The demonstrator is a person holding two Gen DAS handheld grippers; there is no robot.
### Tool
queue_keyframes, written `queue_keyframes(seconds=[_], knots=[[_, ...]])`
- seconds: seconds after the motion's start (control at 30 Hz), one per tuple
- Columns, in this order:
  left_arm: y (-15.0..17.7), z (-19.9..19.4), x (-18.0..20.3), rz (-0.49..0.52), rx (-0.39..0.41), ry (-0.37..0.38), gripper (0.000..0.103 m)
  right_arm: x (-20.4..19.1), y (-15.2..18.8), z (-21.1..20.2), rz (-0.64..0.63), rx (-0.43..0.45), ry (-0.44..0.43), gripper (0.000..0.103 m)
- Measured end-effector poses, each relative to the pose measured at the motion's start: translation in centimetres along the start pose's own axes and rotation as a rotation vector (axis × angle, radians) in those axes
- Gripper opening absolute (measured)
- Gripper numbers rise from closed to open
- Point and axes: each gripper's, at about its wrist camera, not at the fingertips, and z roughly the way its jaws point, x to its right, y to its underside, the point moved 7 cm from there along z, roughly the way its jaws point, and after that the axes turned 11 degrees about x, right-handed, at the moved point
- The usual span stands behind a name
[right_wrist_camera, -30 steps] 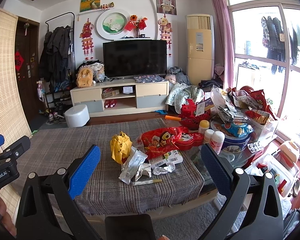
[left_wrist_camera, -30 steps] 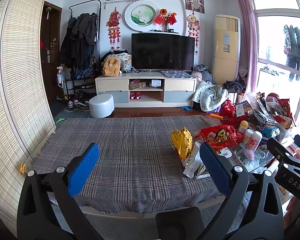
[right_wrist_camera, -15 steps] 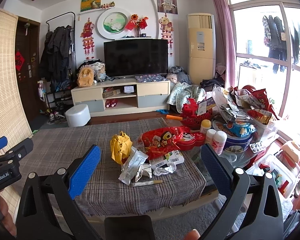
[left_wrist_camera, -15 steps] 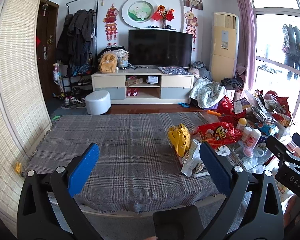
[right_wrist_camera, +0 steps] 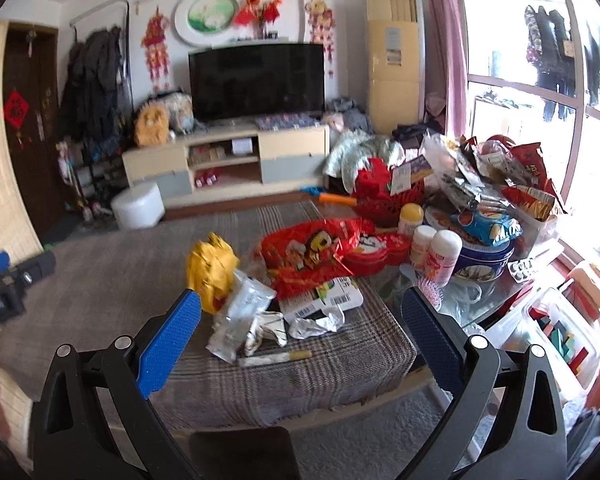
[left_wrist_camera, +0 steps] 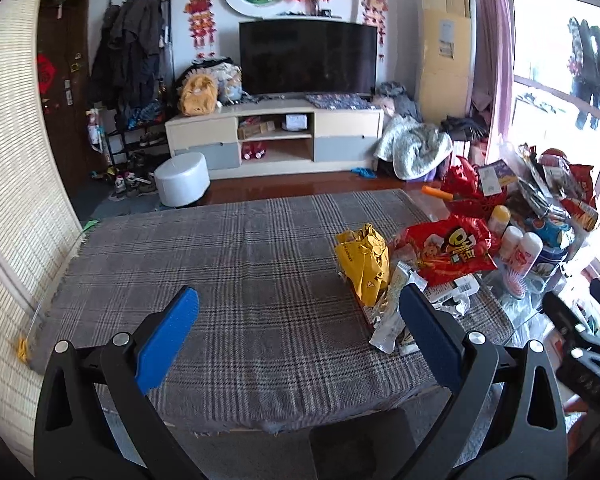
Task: Collect trash
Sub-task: 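Grasp the yellow crumpled bag with the left gripper while the right gripper grasps white paper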
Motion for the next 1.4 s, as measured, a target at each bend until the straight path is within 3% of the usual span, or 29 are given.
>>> queue_keyframes(seconds=[0.17,0.23,0.33,0.47,0.57,0.73,0.93,1.17,1.4], knots=[[-0.2,4.8,0.8,0.000,-0.072,0.047,0.095,-0.8,1.6,5.1,-0.003,-0.131,-0.065,0.100],[0.0,6.6,1.5,0.020,-0.103,0.059,0.092,-1.3,2.7,7.1,-0.022,-0.175,-0.069,0.094],[0.1,9.2,2.5,0.056,-0.146,0.072,0.090,-1.9,4.4,9.8,-0.021,-0.247,-0.101,0.078],[0.5,11.8,2.9,0.039,-0.176,0.090,0.083,-3.0,7.2,13.3,0.054,-0.368,-0.184,0.046],[1.1,13.7,3.6,0.027,-0.208,0.116,0.078,-3.9,8.6,14.8,0.060,-0.415,-0.198,0.044],[1.9,15.8,4.2,0.044,-0.234,0.120,0.077,-4.9,9.5,16.4,0.055,-0.436,-0.198,0.044],[2.8,18.3,5.1,0.023,-0.289,0.177,0.078,-5.6,10.1,17.3,0.023,-0.450,-0.174,0.043],[3.0,21.1,6.8,0.012,-0.315,0.215,0.080,-4.6,11.1,18.3,-0.024,-0.464,-0.130,0.031],[4.5,23.2,9.0,0.005,-0.373,0.265,0.084,-3.8,11.0,18.4,-0.018,-0.450,-0.148,0.019]])
